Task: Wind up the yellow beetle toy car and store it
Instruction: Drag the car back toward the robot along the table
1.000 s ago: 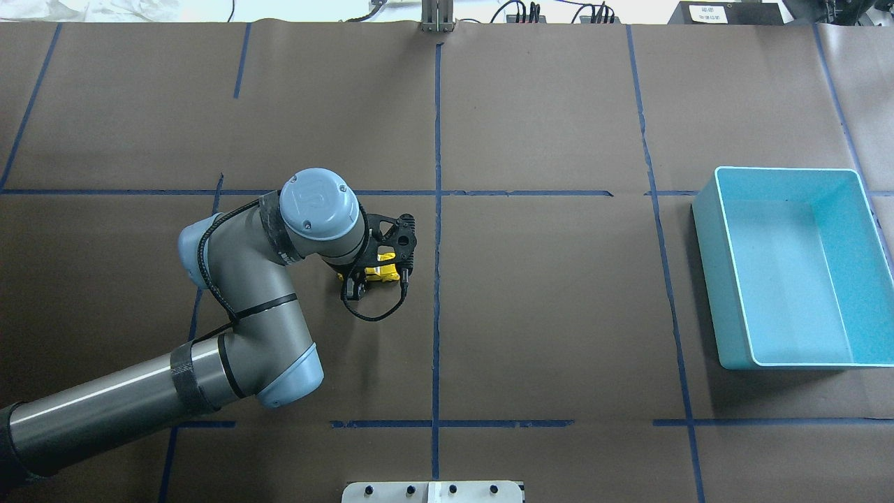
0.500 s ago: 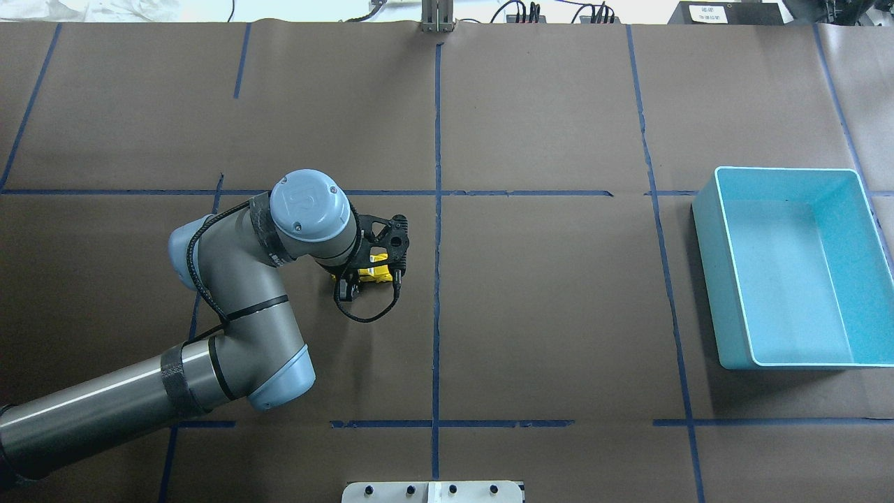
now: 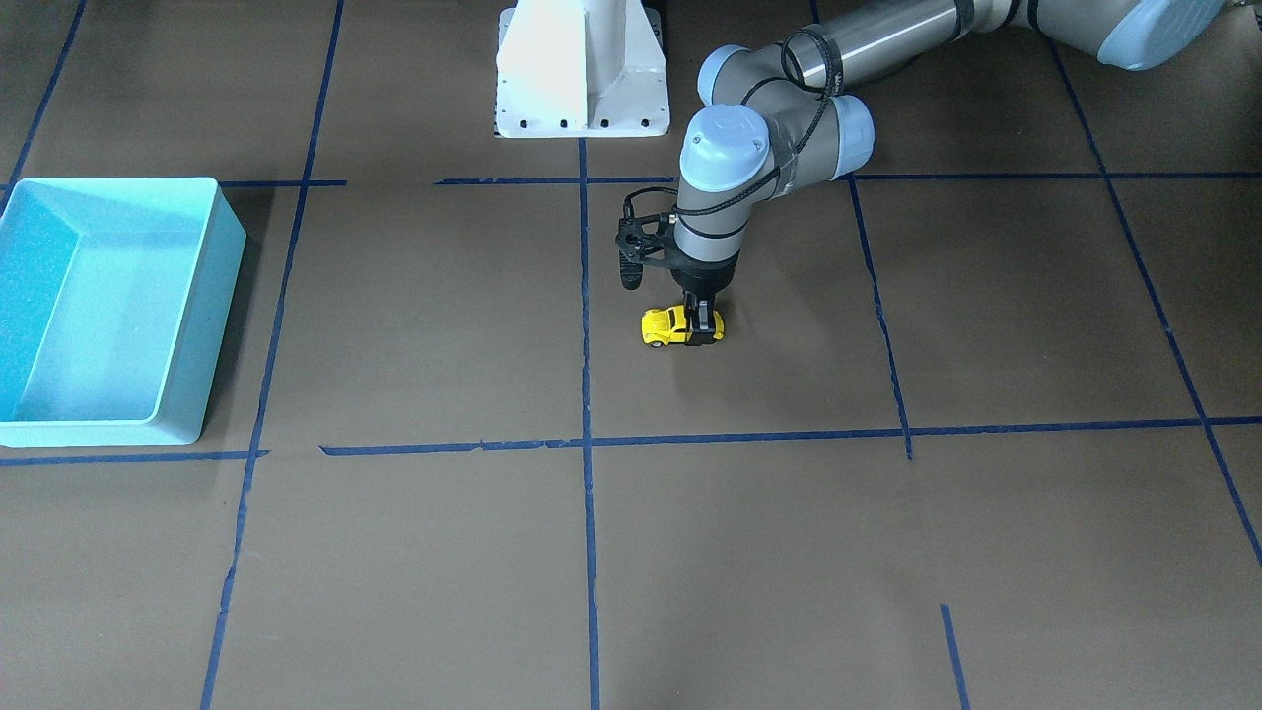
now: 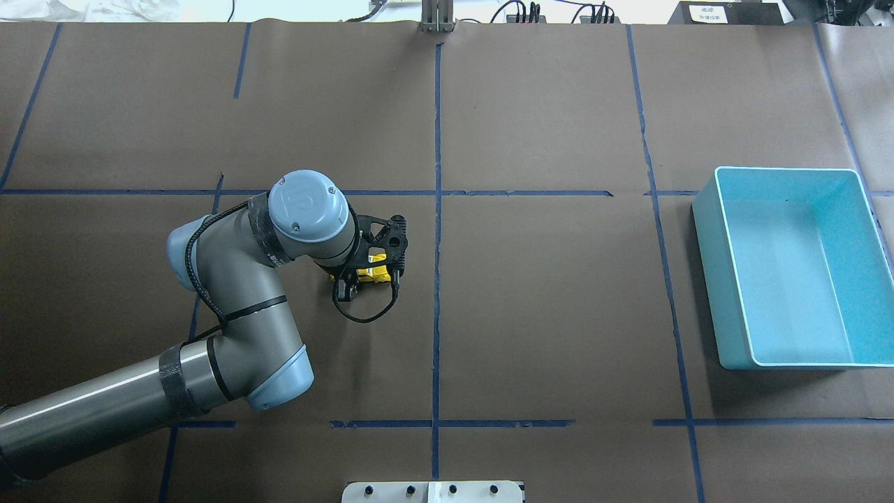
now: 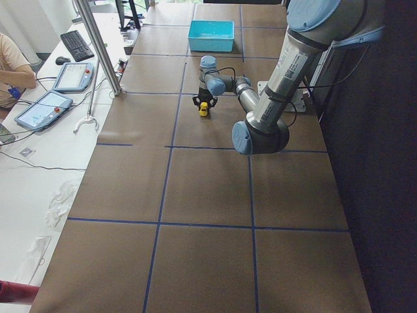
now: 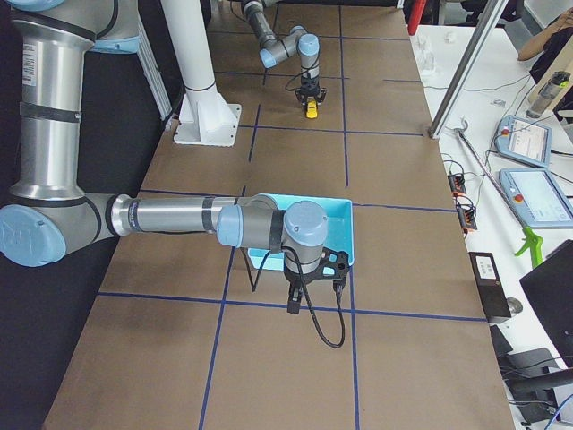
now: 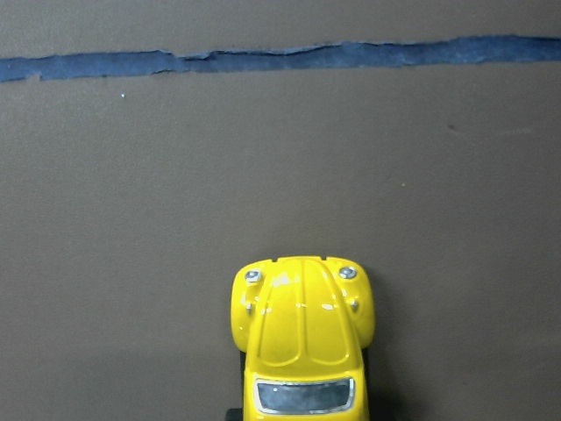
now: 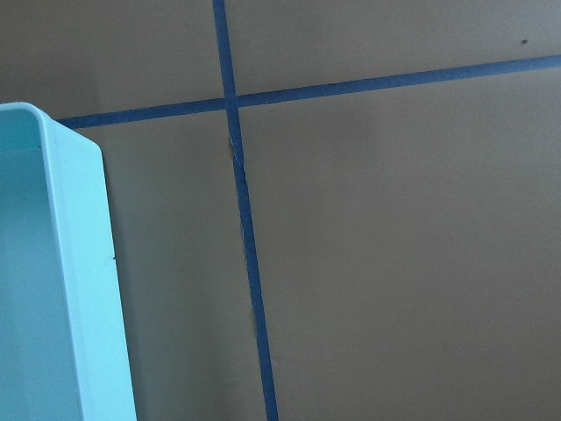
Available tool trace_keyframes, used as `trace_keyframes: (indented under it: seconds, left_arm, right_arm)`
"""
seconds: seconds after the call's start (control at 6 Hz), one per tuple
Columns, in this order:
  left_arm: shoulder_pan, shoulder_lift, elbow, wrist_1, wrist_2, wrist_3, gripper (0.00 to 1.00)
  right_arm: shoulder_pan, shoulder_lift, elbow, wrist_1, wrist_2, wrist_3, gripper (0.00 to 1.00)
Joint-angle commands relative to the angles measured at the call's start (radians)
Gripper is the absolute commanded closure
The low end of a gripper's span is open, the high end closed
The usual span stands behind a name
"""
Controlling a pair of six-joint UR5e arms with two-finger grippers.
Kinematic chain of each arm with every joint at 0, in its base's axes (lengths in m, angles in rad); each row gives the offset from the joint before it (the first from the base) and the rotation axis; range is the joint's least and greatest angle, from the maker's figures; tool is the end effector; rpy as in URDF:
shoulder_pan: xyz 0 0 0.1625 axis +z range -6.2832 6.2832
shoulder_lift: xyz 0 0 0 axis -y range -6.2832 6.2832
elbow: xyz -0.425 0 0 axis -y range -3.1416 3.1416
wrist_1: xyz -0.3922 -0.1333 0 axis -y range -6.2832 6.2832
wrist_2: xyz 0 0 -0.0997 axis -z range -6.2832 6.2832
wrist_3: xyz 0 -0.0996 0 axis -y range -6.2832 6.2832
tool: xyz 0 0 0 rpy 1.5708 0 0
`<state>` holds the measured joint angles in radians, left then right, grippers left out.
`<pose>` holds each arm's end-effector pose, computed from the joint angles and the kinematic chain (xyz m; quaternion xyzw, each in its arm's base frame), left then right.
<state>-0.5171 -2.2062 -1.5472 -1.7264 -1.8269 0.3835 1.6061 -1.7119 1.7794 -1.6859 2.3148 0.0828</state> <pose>0.5654 -0.4459 0.2794 0.3117 0.2339 0.6414 0.6608 0.0809 -0.4250 0.6348 -0.0308 -0.3627 0.0636 0.9292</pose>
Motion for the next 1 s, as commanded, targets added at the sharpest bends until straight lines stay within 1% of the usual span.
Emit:
trace_keyframes:
  seconds: [0.0,0.5,0.83]
  left_arm:
    - [0.0,0.011,-0.005,-0.005,0.0,0.0,0.98]
    - [0.0,0.014,-0.011,-0.007,0.0,0.0,0.98]
    - [0.0,0.048,-0.033,-0.009,0.0,0.0,0.98]
  right_arm:
    - [0.0,0.0,0.0,0.0,0.0,0.0,0.0]
    - [0.0,0.0,0.0,0.0,0.0,0.0,0.0]
    - [0.0,0.0,-0.002,0.0,-0.002,0.002,0.0]
